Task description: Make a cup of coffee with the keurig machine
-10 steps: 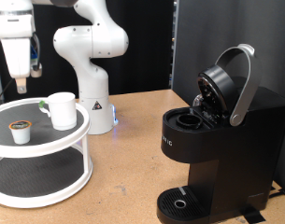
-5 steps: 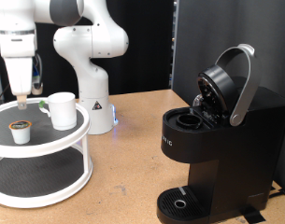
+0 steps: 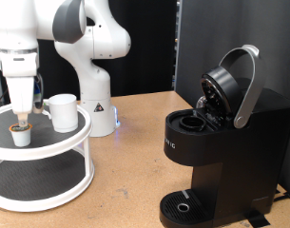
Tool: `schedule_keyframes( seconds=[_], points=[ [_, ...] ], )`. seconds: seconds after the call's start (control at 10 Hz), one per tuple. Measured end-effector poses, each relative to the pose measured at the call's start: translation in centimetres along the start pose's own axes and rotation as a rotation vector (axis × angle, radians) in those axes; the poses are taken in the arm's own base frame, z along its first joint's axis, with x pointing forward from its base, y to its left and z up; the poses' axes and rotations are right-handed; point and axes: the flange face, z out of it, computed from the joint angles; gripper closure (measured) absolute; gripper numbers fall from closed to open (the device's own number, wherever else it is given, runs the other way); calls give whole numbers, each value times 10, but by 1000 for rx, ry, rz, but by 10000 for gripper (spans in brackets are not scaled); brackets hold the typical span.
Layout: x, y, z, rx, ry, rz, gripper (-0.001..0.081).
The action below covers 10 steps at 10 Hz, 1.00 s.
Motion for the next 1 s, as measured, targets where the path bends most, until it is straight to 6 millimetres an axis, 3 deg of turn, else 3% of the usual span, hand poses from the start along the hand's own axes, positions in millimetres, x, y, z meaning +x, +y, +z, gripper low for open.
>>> schedule_keyframes(
  seconds=[1.0],
  points=[
    [-1,3,27,-11,-5,-21,3]
  ],
)
